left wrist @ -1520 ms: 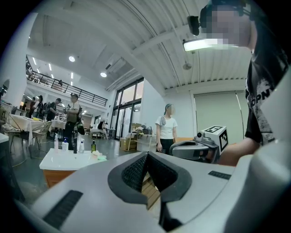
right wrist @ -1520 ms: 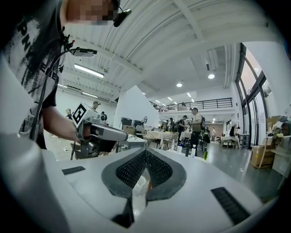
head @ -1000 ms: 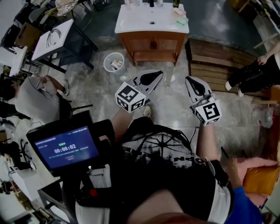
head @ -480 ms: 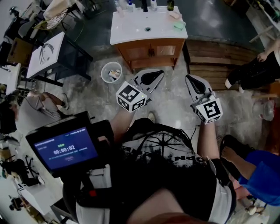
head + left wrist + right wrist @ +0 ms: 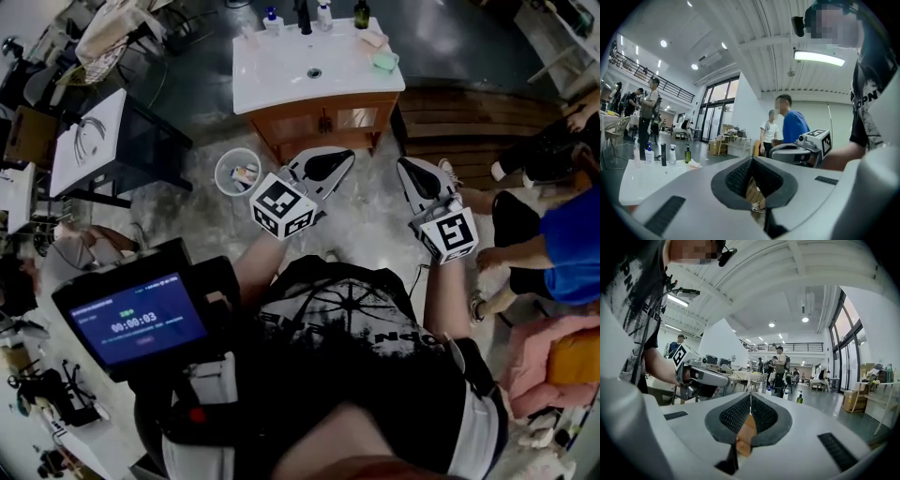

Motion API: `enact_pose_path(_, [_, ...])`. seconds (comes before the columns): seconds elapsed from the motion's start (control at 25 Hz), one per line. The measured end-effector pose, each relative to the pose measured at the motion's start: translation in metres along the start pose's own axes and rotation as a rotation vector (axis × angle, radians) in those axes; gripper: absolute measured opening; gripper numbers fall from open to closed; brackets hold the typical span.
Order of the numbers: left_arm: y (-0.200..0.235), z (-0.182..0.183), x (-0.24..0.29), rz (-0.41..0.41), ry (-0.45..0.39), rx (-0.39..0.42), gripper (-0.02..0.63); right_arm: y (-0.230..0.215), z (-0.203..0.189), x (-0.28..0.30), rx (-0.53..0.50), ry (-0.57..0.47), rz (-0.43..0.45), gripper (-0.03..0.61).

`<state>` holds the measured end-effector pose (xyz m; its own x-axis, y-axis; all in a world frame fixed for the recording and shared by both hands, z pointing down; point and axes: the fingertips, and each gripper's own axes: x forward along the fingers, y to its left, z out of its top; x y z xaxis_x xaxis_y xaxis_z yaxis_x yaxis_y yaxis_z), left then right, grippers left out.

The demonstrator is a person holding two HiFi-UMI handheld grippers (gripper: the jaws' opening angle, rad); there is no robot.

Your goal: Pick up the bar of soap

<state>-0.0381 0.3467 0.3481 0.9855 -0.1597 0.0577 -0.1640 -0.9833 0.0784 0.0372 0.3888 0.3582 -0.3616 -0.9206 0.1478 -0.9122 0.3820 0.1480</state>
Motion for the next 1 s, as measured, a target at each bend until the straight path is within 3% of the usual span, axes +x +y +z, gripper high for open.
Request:
enact_pose_path(0.16, [0.017,-0.003,-0.002,-0.014,-0.011,-0.002,0.009,0.000,0.009,0.018,-0.021,-0.048,-0.021,0.015])
enact_pose_path(0.64, [0.052,-0.008,0.008,-0.024,-0.028,-0.026,0.009,-0.015,0.003,0.048,-0.021,0.004,-0.029,0.015])
enact_pose_path(1.0, [0.105,-0.020,0.047,0.013,-0.007,-0.054,0.009,-0.064,-0.013,0.097,-0.008,-0.008,0.012,0.015])
